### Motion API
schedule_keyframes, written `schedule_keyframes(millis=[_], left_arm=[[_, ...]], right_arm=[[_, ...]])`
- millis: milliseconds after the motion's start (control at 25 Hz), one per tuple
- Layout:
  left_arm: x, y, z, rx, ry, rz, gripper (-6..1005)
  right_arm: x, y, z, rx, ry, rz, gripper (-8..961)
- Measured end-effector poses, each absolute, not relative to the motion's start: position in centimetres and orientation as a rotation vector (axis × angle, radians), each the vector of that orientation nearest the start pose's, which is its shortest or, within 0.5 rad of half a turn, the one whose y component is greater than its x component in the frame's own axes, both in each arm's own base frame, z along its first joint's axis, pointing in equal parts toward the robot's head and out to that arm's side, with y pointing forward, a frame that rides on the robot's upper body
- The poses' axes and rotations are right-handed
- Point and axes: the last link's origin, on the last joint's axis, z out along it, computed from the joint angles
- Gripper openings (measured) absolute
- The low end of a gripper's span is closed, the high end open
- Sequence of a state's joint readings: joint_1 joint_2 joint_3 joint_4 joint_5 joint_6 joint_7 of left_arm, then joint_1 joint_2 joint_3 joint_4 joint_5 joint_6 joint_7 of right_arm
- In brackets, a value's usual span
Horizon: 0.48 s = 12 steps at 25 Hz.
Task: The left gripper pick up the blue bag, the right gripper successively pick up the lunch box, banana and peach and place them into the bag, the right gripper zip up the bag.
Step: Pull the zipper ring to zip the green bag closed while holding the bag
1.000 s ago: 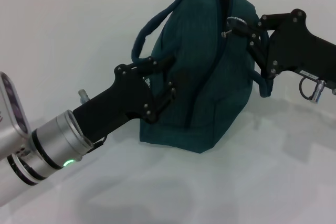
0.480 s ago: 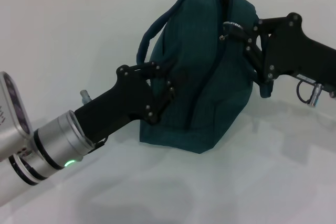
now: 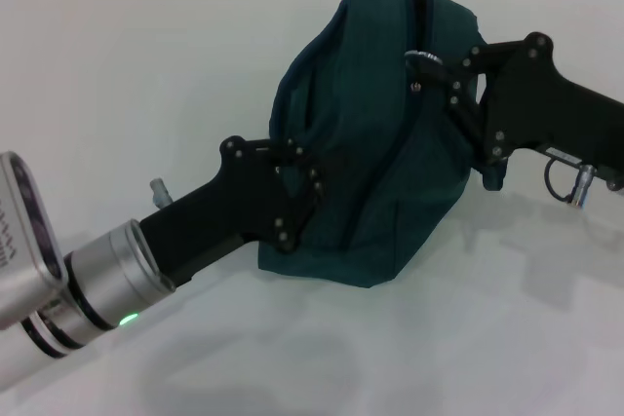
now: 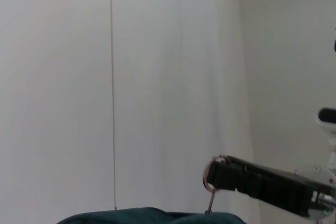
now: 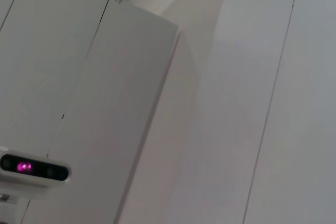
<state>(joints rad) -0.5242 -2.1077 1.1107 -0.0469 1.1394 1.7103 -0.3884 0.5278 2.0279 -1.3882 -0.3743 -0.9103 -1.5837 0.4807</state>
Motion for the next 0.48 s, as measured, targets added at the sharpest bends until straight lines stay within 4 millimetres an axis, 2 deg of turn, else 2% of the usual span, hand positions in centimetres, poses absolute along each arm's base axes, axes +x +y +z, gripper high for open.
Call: schedule_keyframes(millis=[240,480], left_arm=[[-24.7,25.0,-7.1,-2.332,-0.055,-1.184,58],[-25.0,25.0,-6.9,-2.316,-0.047,-1.168,57]], right_arm=[[20.9,32.6,-1.1,-2.253,-0.212,1.186,6],[21.4,32.8,-1.0,-2.235,-0.173,1.169,6]])
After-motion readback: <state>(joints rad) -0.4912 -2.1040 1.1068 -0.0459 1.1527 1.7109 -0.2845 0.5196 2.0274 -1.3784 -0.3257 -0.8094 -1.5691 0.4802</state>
